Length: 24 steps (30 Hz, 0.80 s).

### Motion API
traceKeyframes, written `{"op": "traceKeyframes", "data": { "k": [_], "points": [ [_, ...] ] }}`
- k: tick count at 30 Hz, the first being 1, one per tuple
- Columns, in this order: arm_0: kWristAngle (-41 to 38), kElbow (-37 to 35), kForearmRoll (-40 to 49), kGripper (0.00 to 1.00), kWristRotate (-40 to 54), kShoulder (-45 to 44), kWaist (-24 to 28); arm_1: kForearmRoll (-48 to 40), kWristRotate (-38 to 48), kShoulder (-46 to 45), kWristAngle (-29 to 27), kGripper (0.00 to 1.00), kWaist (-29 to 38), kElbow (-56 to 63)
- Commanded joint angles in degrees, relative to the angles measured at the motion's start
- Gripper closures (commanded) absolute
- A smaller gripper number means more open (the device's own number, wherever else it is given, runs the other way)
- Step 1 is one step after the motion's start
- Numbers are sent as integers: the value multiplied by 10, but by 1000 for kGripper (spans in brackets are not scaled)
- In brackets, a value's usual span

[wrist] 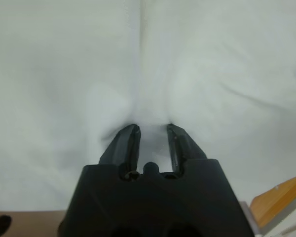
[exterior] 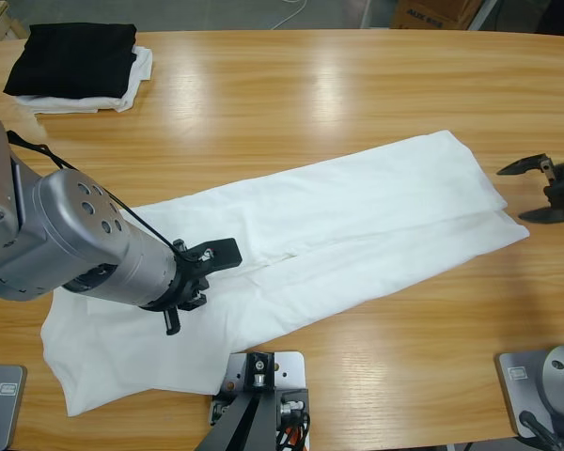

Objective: Fold clothes

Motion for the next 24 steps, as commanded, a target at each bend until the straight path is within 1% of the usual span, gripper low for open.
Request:
{"op": "traceKeyframes", "data": {
  "k": [1,7,13,19,21,24],
  "points": [
    [7,34,-3,92,3,17,13,11,28,67,8,0,-66,6],
    [6,33,-6,92,5,18,25,9,46,76,30,0,-67,14],
    [6,31,-6,93,5,21,25,22,62,76,30,0,-67,15],
    [7,31,-6,96,5,19,25,7,44,121,49,0,-62,11],
    [7,31,-6,86,5,17,25,-4,34,136,61,0,-52,12],
    [15,30,-4,46,10,13,25,-4,34,128,59,0,-41,13]
  ]
}}
